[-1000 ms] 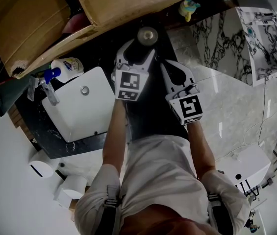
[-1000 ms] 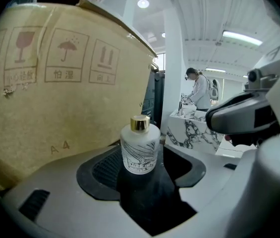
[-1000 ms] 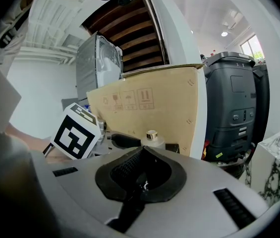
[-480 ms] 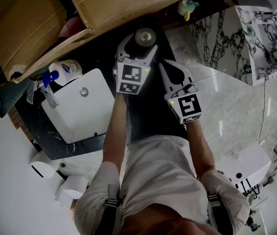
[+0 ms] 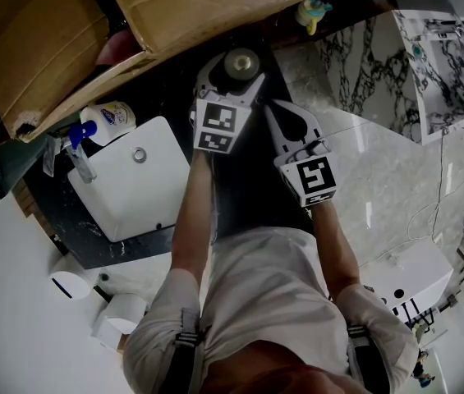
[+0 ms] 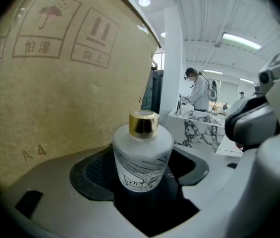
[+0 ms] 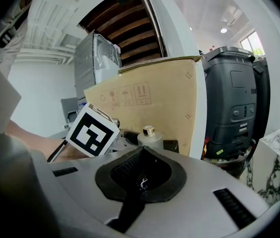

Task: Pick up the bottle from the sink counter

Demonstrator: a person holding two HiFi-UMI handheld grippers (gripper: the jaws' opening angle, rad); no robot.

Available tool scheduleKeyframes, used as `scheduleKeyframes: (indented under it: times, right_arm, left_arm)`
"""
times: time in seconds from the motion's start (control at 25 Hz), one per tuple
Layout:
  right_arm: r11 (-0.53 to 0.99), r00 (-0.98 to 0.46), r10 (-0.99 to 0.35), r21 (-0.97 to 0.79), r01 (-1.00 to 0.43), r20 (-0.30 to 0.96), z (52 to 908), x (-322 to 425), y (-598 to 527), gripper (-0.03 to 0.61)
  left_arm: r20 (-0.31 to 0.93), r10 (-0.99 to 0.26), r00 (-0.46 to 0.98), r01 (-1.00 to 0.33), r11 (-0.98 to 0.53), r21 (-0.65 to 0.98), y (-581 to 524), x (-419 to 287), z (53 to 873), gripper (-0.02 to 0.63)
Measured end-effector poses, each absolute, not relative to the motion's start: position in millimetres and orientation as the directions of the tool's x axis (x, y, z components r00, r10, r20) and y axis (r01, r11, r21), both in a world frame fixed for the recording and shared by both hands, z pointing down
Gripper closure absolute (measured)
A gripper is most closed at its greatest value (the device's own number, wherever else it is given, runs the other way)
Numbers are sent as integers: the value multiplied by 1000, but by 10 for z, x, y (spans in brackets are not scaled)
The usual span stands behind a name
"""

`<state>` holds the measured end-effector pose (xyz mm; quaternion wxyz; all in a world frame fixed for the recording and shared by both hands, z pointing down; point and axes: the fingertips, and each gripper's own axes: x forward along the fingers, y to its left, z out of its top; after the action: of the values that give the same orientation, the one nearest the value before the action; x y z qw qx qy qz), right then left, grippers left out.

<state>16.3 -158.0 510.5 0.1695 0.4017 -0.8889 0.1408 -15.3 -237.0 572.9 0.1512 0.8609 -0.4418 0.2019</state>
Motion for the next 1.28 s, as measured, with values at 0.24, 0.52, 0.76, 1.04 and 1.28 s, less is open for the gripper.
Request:
scheduleKeyframes:
  times: [0.24,0.52,0.76,1.04,1.28]
  right_arm:
    - [626,-605,-675,-106,-772,421,5106,200,-1597,581]
    - [622,-601,-680,-104,-776,419,5091,206,-1597,581]
    - [622,-597,-682,-95,-777,423,5088,227,-1566,581]
    - [618,-589,-689,-83,-782,422,5024,276,-1551,581]
    - [620,-587,-694,-69,-782,416,4955,289,-1497,581]
  left_arm:
    - [479,-706,522,-825,-561,72,-2389,-162,5728,295]
    - [481,-705,522,-825,-561,72,-2388,-171,5736,295]
    - [482,-704,522,-824,-561,72,-2376,-180,5741,295]
    - [481,-707,518,-831,-550,86,-2346,-219,5707,295]
    - [474,-717,511,-838,-538,90,-2283,-251,5615,295]
